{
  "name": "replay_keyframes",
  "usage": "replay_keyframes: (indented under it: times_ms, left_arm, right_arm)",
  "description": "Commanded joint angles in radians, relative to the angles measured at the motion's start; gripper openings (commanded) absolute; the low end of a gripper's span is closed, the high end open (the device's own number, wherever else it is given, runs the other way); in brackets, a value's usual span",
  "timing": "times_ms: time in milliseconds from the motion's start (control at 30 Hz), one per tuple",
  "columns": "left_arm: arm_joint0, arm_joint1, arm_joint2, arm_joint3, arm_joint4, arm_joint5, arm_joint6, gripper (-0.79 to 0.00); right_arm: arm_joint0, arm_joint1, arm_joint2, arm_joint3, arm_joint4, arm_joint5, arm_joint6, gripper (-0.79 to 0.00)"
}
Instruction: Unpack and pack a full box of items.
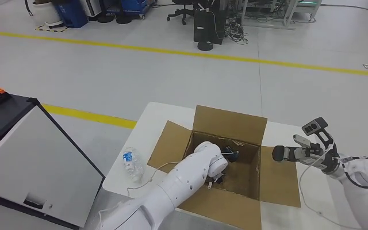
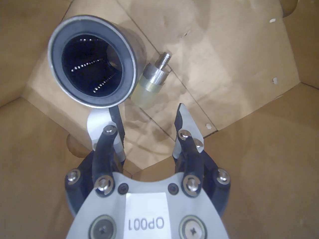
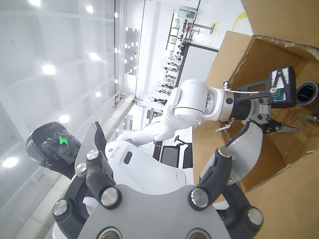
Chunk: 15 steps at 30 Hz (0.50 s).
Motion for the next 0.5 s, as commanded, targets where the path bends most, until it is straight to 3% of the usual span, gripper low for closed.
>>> replay_keyframes:
  times_ms: [0, 467]
  left_arm:
    - [-0.012, -0.009, 0.009, 0.027, -0.008, -0.004, 0.012, -0.409]
    - [-0.089, -0.073, 0.062, 0.195, -0.058, -0.062, 0.089, -0.403]
  right_arm:
    - [0.0, 0.0, 0.0, 0.0, 0.0, 0.0, 0.0, 0.0]
    - [0.0, 0.0, 0.0, 0.0, 0.0, 0.0, 0.0, 0.0]
